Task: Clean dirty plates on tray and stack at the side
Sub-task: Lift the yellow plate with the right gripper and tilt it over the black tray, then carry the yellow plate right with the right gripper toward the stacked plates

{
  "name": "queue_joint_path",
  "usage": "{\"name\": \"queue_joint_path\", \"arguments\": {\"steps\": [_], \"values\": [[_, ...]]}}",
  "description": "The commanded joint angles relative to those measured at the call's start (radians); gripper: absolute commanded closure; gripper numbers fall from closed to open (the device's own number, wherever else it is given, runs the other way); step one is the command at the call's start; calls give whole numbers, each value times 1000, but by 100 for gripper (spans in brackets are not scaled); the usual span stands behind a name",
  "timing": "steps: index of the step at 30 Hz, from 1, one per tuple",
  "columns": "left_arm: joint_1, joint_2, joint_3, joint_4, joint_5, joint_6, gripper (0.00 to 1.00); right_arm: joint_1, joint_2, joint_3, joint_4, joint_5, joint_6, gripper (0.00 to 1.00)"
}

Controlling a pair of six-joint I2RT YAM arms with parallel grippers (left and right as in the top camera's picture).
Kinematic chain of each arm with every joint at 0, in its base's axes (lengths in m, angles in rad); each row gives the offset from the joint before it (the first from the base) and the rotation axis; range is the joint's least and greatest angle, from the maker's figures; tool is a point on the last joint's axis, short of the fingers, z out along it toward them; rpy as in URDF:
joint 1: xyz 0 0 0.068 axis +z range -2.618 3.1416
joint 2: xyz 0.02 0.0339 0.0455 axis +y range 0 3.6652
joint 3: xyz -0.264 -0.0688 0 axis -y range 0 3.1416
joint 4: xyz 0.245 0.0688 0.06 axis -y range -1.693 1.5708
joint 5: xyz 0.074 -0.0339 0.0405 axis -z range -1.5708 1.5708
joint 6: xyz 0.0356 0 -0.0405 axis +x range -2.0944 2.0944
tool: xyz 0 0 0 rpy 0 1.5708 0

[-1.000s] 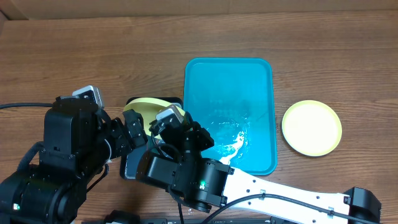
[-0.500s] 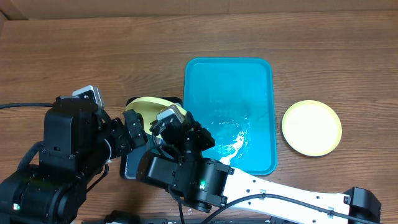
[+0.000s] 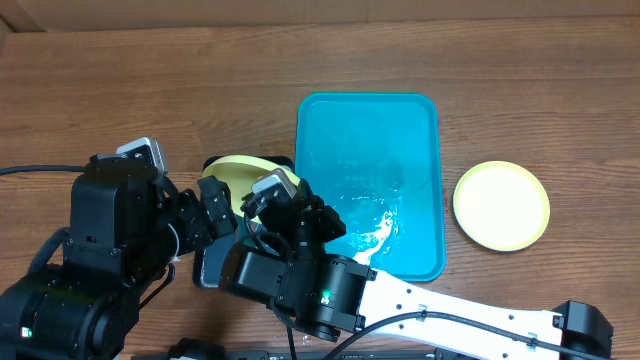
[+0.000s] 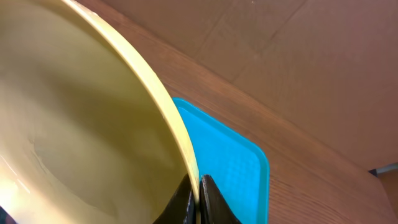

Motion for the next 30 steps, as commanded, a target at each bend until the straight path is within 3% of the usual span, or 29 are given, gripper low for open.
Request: {"name": "queue_joint_path", "arguments": {"steps": [1, 6, 8, 10, 13, 16, 18, 21, 24, 25, 27, 30], "values": [[5, 3, 13, 0, 1, 2, 0, 5, -3, 20, -1, 33, 5, 96], [5, 3, 13, 0, 1, 2, 0, -16, -3, 20, 28, -109, 116, 96], [5, 3, 13, 0, 1, 2, 0, -16, -3, 20, 0, -43, 49, 96], [5, 3, 13, 0, 1, 2, 0, -24, -3, 20, -13, 38, 121, 96], [5, 3, 13, 0, 1, 2, 0, -21, -3, 20, -6, 9, 1, 96], [5, 3, 13, 0, 1, 2, 0, -27, -3, 20, 13, 9, 71, 96], [5, 3, 13, 0, 1, 2, 0, -23, -3, 18, 14, -50, -95, 96], [5, 3, 13, 0, 1, 2, 0, -33, -3, 16, 13, 13, 50, 96], [5, 3, 13, 0, 1, 2, 0, -33, -3, 16, 24, -66, -113, 96], [5, 3, 13, 0, 1, 2, 0, -35, -3, 16, 5, -13, -106, 96], [5, 3, 13, 0, 1, 2, 0, -50, -3, 16, 29, -15, 48, 96], [5, 3, 13, 0, 1, 2, 0, -51, -3, 16, 33, -96, -122, 96]]}}
